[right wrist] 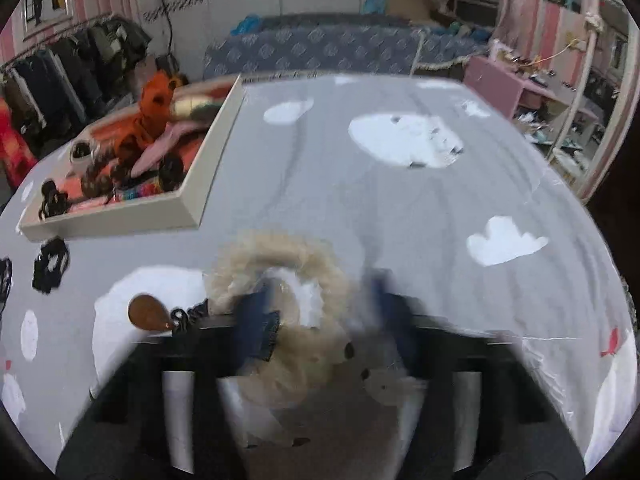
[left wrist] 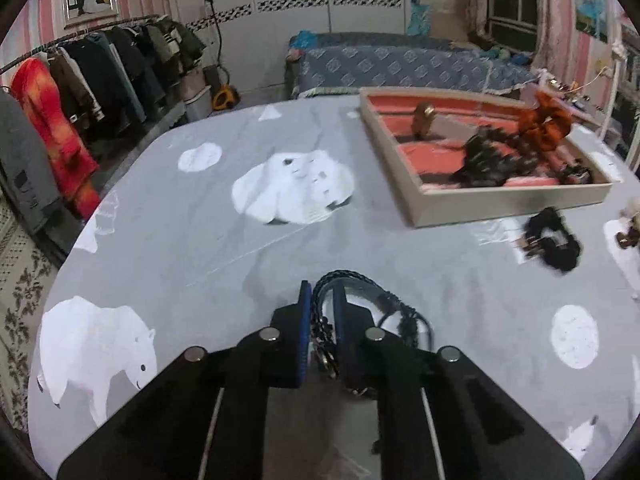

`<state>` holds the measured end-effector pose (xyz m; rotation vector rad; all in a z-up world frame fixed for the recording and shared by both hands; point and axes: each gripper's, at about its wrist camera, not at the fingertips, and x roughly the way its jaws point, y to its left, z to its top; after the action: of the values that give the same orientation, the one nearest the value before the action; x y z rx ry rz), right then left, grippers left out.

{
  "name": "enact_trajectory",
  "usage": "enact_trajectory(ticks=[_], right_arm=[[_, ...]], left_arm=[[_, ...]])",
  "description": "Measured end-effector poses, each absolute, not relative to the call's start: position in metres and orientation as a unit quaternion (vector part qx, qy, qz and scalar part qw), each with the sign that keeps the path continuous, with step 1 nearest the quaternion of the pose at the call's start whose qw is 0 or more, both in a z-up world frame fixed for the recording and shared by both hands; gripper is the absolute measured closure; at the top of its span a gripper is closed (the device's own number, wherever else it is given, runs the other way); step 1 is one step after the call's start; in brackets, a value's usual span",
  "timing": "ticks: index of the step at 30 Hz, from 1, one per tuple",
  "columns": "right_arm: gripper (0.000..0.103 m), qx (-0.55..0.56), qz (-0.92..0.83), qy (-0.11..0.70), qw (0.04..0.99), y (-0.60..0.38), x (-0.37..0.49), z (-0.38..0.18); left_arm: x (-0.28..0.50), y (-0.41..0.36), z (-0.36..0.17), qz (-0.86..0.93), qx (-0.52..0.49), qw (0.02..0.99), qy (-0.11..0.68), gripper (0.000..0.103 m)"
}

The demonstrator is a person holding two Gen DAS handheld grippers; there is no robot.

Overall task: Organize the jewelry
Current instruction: 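Close the left tool on the black braided bracelet while the right tool grasps the cream scrunchie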

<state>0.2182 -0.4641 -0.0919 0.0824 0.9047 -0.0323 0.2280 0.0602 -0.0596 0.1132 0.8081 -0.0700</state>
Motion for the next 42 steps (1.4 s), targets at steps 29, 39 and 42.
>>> enact_trajectory(ticks=[29, 39, 42], right_arm=[[0.092, 0.037, 0.019, 0.37, 0.928, -0.458, 0.176, -0.033], [0.092, 0.043, 0.015, 0.377, 0.925, -0.459, 0.184, -0.044], [0.092, 0.045, 0.018, 0.379, 0.924, -0.457, 0.187, -0.046]], left_arm=[[0.25, 0.039, -0.059, -0.033, 0.04, 0.906, 0.42, 0.07], [0.256, 0.04, -0.083, -0.037, 0.044, 0.9, 0.433, 0.084], [0.254, 0.04, -0.081, -0.034, 0.045, 0.902, 0.428, 0.091]])
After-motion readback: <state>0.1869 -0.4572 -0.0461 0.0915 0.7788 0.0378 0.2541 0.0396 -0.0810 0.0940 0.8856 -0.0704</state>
